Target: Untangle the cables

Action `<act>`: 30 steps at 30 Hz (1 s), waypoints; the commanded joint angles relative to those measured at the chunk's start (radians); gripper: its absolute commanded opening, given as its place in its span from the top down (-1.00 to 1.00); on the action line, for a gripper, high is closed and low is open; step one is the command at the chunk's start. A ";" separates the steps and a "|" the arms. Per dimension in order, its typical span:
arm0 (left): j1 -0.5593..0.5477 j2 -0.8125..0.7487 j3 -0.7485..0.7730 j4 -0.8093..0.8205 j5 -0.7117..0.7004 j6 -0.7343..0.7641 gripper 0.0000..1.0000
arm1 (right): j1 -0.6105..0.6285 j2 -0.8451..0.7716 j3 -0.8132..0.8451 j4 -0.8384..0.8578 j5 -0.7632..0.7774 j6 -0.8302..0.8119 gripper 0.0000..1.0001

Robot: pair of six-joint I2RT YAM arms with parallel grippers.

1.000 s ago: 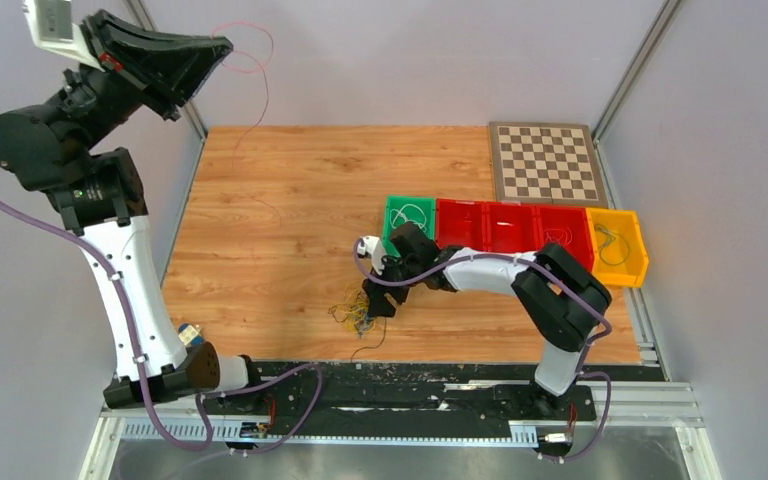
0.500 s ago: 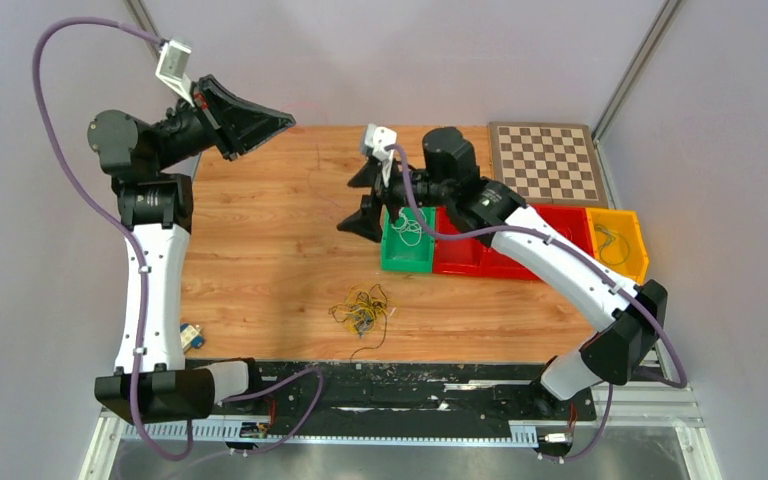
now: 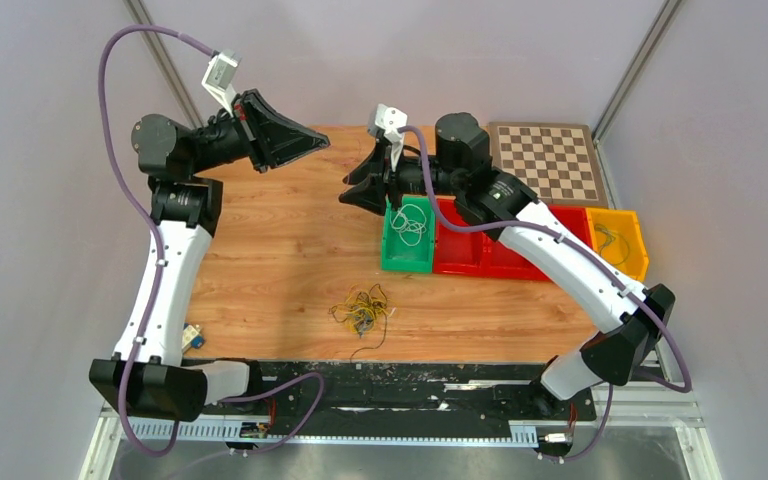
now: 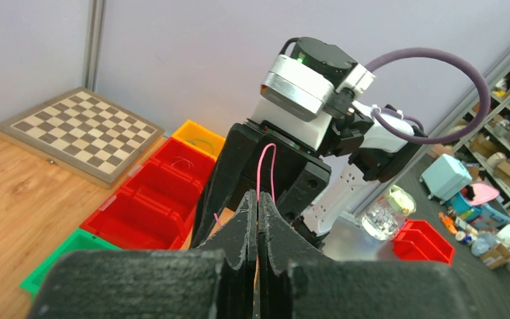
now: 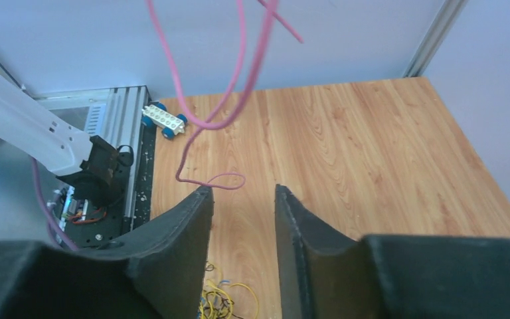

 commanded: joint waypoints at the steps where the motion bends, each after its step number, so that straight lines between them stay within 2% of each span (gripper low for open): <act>1: -0.004 0.002 -0.011 0.108 -0.027 -0.087 1.00 | 0.003 -0.042 0.004 0.066 -0.068 0.025 0.13; 2: -0.004 0.002 -0.022 0.109 -0.036 -0.090 1.00 | 0.003 -0.043 0.005 0.071 -0.083 0.032 0.04; 3: -0.003 0.002 -0.028 0.121 -0.040 -0.101 1.00 | 0.004 -0.042 0.006 0.075 -0.088 0.039 0.05; 5: -0.004 0.004 -0.047 0.153 -0.050 -0.128 1.00 | 0.004 -0.036 0.005 0.083 -0.080 0.041 0.22; 8: -0.003 0.013 -0.047 0.168 -0.055 -0.146 1.00 | 0.003 -0.022 0.021 0.088 -0.087 0.025 -0.03; 9: -0.004 0.017 -0.045 0.171 -0.056 -0.148 1.00 | 0.003 -0.016 0.029 0.087 -0.093 0.023 0.01; 12: -0.002 0.025 -0.035 0.175 -0.057 -0.149 1.00 | 0.003 -0.016 0.029 0.087 -0.079 0.014 0.68; 15: 0.008 0.028 -0.036 0.164 -0.069 -0.145 1.00 | -0.008 -0.035 0.017 0.087 -0.059 0.027 1.00; 19: 0.030 0.022 -0.071 0.136 -0.075 -0.123 1.00 | -0.042 -0.062 0.014 0.113 0.008 0.060 1.00; 21: 0.045 0.016 -0.103 0.057 -0.080 -0.060 1.00 | -0.076 -0.071 0.032 0.136 0.039 0.086 1.00; 24: 0.060 0.010 -0.122 -0.262 -0.128 0.151 1.00 | -0.132 -0.079 0.079 0.163 0.074 0.120 1.00; 27: 0.035 0.026 -0.186 -0.268 -0.109 0.159 1.00 | -0.159 -0.090 0.100 0.186 0.086 0.143 1.00; 30: -0.069 0.062 -0.192 -0.208 -0.093 0.137 1.00 | -0.161 -0.092 0.102 0.200 0.076 0.189 1.00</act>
